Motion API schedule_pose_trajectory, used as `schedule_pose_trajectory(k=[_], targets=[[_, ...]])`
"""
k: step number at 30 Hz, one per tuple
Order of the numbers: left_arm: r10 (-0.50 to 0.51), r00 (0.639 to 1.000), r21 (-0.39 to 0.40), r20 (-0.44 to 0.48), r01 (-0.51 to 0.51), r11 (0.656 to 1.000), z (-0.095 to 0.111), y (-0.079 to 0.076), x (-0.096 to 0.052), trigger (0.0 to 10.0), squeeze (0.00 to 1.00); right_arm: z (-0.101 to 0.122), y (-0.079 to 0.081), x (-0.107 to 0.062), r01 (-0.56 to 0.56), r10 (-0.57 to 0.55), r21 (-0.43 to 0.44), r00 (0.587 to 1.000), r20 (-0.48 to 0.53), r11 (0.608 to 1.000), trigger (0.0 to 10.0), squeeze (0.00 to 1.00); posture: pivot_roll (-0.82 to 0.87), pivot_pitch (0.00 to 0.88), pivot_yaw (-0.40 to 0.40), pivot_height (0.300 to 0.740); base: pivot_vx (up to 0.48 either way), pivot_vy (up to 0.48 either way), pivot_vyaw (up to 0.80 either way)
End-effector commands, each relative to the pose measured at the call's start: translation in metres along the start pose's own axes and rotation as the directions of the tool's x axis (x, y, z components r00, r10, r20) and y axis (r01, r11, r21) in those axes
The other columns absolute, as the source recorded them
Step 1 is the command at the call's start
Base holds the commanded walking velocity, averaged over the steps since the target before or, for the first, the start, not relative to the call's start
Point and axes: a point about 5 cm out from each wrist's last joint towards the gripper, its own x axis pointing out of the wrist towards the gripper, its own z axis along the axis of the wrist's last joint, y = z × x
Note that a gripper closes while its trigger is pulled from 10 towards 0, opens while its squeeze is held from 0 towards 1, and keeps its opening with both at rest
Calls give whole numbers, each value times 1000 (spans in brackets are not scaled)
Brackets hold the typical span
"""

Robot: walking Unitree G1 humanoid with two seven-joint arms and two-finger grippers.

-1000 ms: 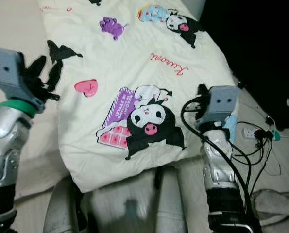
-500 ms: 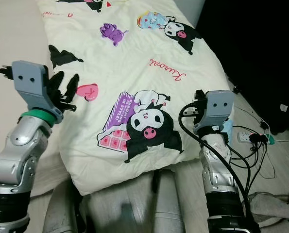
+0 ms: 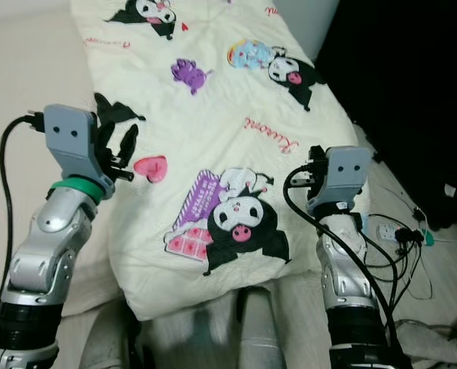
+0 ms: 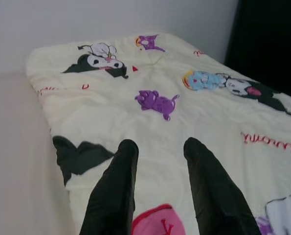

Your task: Clean up the room

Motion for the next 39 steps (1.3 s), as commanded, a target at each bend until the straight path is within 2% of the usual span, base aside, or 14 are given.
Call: schedule_pose_trajectory(k=[1,16,26,39], targets=[[-5,1000,13,-9,5,1000,-4,-1,0,10000,0,-8,-5,-5,17,-17,1,999,-39,1000,10000,0,-95,113,48,649,0,0,0],[-32,999,19,-22,33,999,-11,-6,0,10000,0,-16,-3,-8,25,-25,6,998,-66,1000,10000,0,-98,94,50,703,0,0,0],[-49,998,32,-35,50,998,-15,-8,-2,10000,0,-30,5,-16,16,-12,31,994,-109,999,10000,0,-98,93,58,703,0,0,0],[-77,994,20,-72,79,997,-24,-10,-6,10000,0,-32,19,-17,-1,7,55,994,-107,999,10000,0,-96,101,69,703,0,0,0]])
